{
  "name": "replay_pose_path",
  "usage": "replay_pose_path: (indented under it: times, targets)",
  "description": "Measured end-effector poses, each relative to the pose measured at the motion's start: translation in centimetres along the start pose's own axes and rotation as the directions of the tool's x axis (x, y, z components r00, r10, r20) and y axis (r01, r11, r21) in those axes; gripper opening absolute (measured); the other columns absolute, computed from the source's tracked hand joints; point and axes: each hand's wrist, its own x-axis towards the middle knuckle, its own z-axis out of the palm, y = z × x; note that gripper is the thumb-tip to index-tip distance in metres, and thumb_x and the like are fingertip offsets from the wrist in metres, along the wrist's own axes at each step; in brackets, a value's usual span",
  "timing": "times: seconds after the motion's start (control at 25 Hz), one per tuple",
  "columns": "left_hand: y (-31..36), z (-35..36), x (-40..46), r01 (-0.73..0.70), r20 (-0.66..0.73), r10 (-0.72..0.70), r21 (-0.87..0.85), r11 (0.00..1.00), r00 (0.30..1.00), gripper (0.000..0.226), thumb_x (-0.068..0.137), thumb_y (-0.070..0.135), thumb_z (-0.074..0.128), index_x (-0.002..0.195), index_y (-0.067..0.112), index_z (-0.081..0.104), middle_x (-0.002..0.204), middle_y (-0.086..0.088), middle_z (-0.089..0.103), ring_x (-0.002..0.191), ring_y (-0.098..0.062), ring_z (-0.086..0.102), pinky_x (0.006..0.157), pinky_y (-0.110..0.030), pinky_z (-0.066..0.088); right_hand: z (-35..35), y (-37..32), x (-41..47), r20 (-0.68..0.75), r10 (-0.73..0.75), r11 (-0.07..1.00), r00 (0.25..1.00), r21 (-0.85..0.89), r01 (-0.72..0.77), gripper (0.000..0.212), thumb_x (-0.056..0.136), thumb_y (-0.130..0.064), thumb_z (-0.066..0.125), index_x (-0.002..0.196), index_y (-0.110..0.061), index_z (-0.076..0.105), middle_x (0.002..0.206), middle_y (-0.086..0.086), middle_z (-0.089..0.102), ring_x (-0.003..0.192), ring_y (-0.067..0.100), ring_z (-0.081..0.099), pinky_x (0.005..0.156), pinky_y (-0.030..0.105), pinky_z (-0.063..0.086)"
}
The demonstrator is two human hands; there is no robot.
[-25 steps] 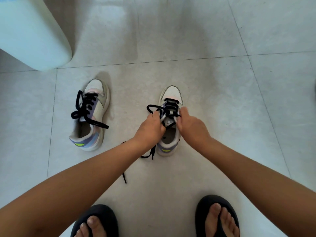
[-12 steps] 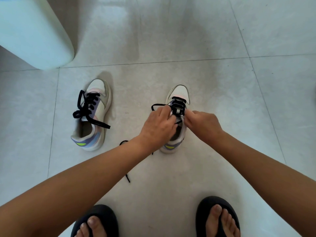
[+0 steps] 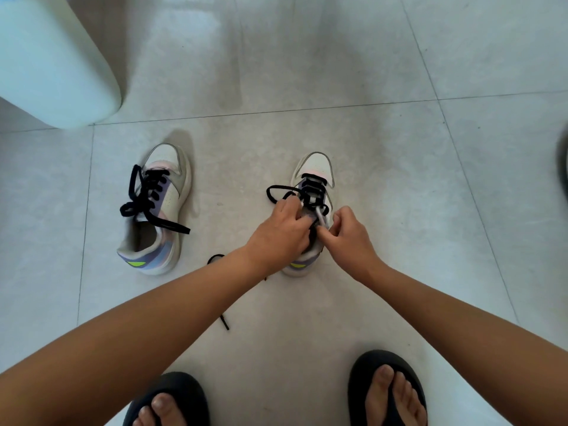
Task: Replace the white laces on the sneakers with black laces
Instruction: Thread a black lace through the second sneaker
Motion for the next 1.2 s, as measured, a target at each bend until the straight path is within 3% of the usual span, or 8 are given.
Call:
replay_pose_path:
  times: [0.24, 0.48, 0.56, 0.64, 0.72, 0.92, 1.08, 1.2]
  targets:
    - [-1.1, 0.1, -2.7, 0.074, 0.035, -0.07, -0.155, 0.985, 0.997, 0.034, 0.085, 0.025, 0.042, 0.07, -0.001, 0.058, 0.082, -0.016, 0.048, 0.06, -0.019, 0.046, 0.06, -0.019, 0.039, 0.3, 0.3, -0.5, -0.012, -0.228, 0.956, 0.974, -0.191, 0.221, 0.031, 0.089, -0.012, 0.053, 0.12, -0.018, 0.051, 0.055, -0.003, 0.045, 0.049, 0.016, 0.042, 0.052, 0.026, 0.034]
    - [-0.1, -0.7, -2.9, 0.181, 0.083, -0.171, -0.135, 0.974, 0.982, 0.031, 0.094, 0.024, 0.049, 0.08, -0.001, 0.061, 0.091, -0.014, 0.051, 0.073, -0.024, 0.053, 0.064, -0.029, 0.044, 0.4, 1.4, -0.2, -0.056, -0.495, 0.805, 0.867, -0.404, 0.434, 0.028, 0.086, -0.015, 0.051, 0.11, -0.008, 0.064, 0.065, 0.008, 0.063, 0.052, 0.031, 0.058, 0.047, 0.026, 0.041]
    - [-0.1, -1.7, -2.2, 0.476, 0.166, -0.448, -0.239, 0.846, 0.879, 0.034, 0.1, 0.027, 0.042, 0.088, -0.001, 0.059, 0.096, -0.015, 0.052, 0.084, -0.027, 0.054, 0.076, -0.037, 0.043, 0.2, 0.9, -0.1, -0.011, -0.412, 0.834, 0.911, -0.407, 0.372, 0.029, 0.088, -0.012, 0.054, 0.117, -0.012, 0.06, 0.068, 0.006, 0.059, 0.06, 0.033, 0.058, 0.052, 0.03, 0.04]
    - [-0.7, -2.5, -0.8, 0.745, 0.288, -0.711, -0.453, 0.49, 0.642, 0.038, 0.101, 0.031, 0.036, 0.082, 0.003, 0.054, 0.088, -0.017, 0.054, 0.081, -0.032, 0.057, 0.076, -0.041, 0.047, 0.0, 0.4, 0.0, 0.101, -0.353, 0.793, 0.93, -0.496, 0.355, 0.042, 0.091, -0.016, 0.049, 0.132, -0.024, 0.051, 0.076, 0.005, 0.06, 0.068, 0.032, 0.058, 0.056, 0.032, 0.041]
    - [-1.4, -2.7, 0.3, 0.804, 0.39, -0.781, -0.549, 0.228, 0.488, 0.034, 0.1, 0.032, 0.036, 0.074, 0.013, 0.046, 0.083, -0.012, 0.052, 0.076, -0.028, 0.058, 0.072, -0.038, 0.05, -0.1, 0.1, 0.5, 0.178, -0.363, 0.702, 0.915, -0.593, 0.394, 0.049, 0.092, -0.019, 0.046, 0.138, -0.034, 0.044, 0.081, 0.007, 0.061, 0.069, 0.03, 0.058, 0.054, 0.03, 0.038]
    - [-1.2, -2.3, 2.0, 0.678, 0.208, -0.659, -0.395, 0.62, 0.723, 0.019, 0.093, 0.024, 0.052, 0.106, 0.011, 0.05, 0.102, -0.009, 0.056, 0.089, -0.022, 0.054, 0.076, -0.029, 0.042, -0.7, -1.2, 1.7, 0.18, -0.595, 0.532, 0.783, -0.642, 0.552, 0.041, 0.078, -0.025, 0.041, 0.103, -0.016, 0.071, 0.072, 0.009, 0.055, 0.057, 0.028, 0.052, 0.044, 0.027, 0.034]
    - [-1.2, -1.7, 2.5, 0.759, 0.335, -0.718, -0.507, 0.408, 0.61, 0.025, 0.086, 0.015, 0.054, 0.106, 0.011, 0.041, 0.095, -0.014, 0.061, 0.083, -0.029, 0.063, 0.075, -0.044, 0.056, 0.0, -2.5, 3.3, 0.259, -0.62, 0.529, 0.741, -0.559, 0.638, 0.026, 0.078, -0.022, 0.048, 0.08, -0.006, 0.069, 0.078, 0.014, 0.057, 0.063, 0.032, 0.055, 0.048, 0.035, 0.045]
    - [-1.3, -2.2, 2.7, 0.783, 0.459, -0.775, -0.617, 0.073, 0.434, 0.014, 0.091, 0.013, 0.052, 0.102, 0.006, 0.046, 0.082, -0.011, 0.055, 0.062, -0.02, 0.055, 0.056, -0.034, 0.053, 0.4, -2.8, 3.6, 0.276, -0.601, 0.517, 0.75, -0.582, 0.628, 0.022, 0.078, -0.019, 0.048, 0.073, -0.007, 0.066, 0.076, 0.011, 0.058, 0.062, 0.03, 0.056, 0.043, 0.027, 0.04]
